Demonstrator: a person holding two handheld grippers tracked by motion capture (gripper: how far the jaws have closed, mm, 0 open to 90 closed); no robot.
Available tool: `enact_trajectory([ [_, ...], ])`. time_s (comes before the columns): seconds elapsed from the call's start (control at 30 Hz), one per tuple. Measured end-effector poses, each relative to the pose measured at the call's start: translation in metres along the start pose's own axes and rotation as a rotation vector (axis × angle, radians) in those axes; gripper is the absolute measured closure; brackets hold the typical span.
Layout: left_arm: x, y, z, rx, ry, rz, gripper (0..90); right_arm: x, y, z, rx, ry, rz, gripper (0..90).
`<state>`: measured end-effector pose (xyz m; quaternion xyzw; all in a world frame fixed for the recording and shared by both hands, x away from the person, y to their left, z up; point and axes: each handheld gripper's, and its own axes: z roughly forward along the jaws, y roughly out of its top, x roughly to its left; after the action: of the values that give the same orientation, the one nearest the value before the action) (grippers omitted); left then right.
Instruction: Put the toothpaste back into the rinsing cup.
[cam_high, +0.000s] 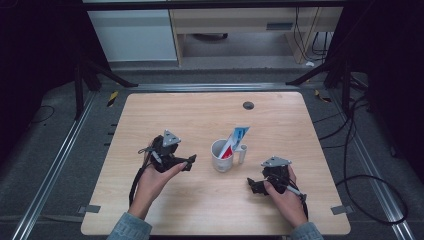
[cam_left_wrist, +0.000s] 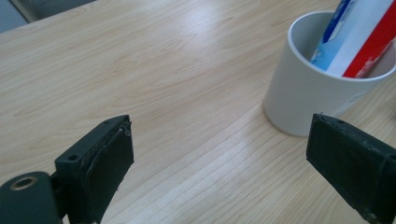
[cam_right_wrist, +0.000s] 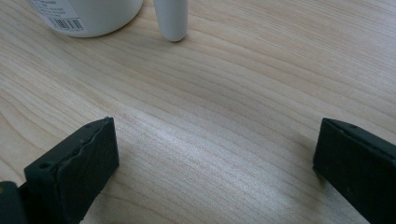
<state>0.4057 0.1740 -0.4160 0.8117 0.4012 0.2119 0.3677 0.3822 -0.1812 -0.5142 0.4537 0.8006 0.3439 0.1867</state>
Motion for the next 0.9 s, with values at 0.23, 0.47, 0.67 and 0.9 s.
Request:
enact_trajectory([
  [0.23,0.02,-0.017,0.004,0.041,0.038,-0.036,6.8,0.0,0.0,0.0,0.0,0.0,-0.002,0.4],
  [0.47,0.043,-0.036,0.007,0.085,0.074,-0.079,6.8,-0.001,0.0,0.001,-0.005,-0.007,-0.015,0.4],
  [0.67,0.051,-0.049,0.009,0.137,0.106,-0.053,6.1,-0.001,0.0,0.001,-0.005,-0.007,-0.016,0.4],
  [0.9,0.066,-0.061,0.019,0.178,0.136,-0.05,5.4,-0.001,0.0,0.001,-0.005,-0.007,-0.016,0.4],
])
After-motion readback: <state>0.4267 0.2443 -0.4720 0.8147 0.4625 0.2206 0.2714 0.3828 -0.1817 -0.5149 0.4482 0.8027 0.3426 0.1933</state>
